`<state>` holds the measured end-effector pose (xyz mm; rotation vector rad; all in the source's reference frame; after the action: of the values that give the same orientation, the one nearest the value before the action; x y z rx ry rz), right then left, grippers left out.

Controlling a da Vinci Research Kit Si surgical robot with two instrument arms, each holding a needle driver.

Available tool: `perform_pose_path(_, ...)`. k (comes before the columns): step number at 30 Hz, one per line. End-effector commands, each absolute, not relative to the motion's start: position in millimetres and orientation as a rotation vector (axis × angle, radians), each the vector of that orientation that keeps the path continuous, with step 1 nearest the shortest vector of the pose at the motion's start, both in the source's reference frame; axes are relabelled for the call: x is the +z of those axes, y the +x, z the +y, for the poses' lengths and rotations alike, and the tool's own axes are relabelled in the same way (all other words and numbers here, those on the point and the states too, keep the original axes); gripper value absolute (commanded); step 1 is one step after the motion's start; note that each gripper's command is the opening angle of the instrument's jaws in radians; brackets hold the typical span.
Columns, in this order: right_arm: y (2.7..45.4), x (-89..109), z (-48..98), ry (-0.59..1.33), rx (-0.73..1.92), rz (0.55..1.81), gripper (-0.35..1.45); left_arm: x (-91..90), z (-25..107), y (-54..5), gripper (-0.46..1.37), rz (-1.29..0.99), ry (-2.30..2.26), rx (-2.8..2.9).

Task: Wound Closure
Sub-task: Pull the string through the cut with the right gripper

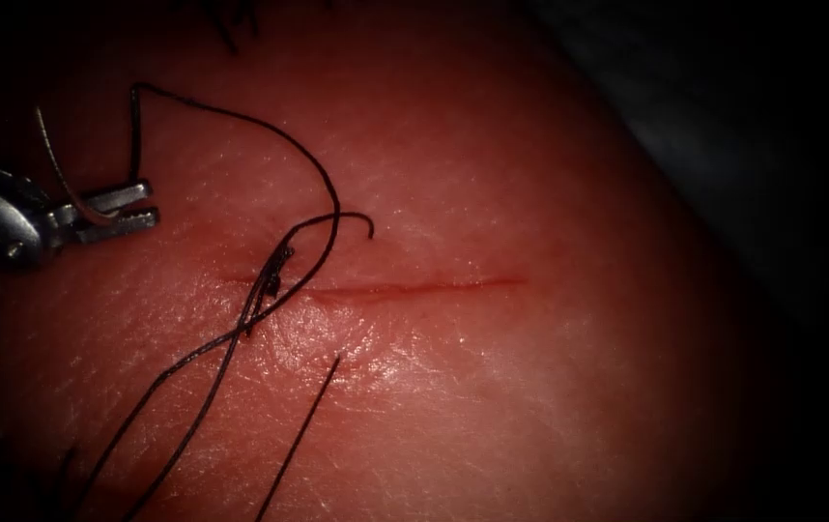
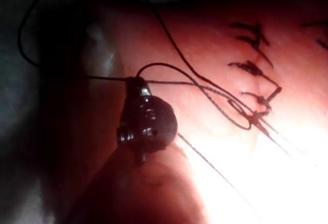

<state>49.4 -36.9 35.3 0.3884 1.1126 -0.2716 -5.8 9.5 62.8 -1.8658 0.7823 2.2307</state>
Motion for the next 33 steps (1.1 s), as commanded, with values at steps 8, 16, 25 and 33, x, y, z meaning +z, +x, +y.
perform_pose_path(8,51.2,35.8,-39.8,0.479,-0.347,1.068,-0.35,62.3,10.0,-2.3,-0.35,0.785,-1.839,2.24)
perform_pose_path(16,51.7,36.1,-40.9,0.525,-0.371,1.06,-0.35,61.9,9.6,0.3,-0.35,0.796,-1.815,2.244)
perform_pose_path(25,50.1,35.8,-37.1,0.471,-0.271,1.141,0.69,61.8,10.0,1.2,-0.35,0.806,-1.798,2.24)
perform_pose_path(33,44.0,35.6,-28.6,0.301,-0.074,1.197,1.15,62.0,10.0,0.1,-0.35,0.812,-1.797,2.239)
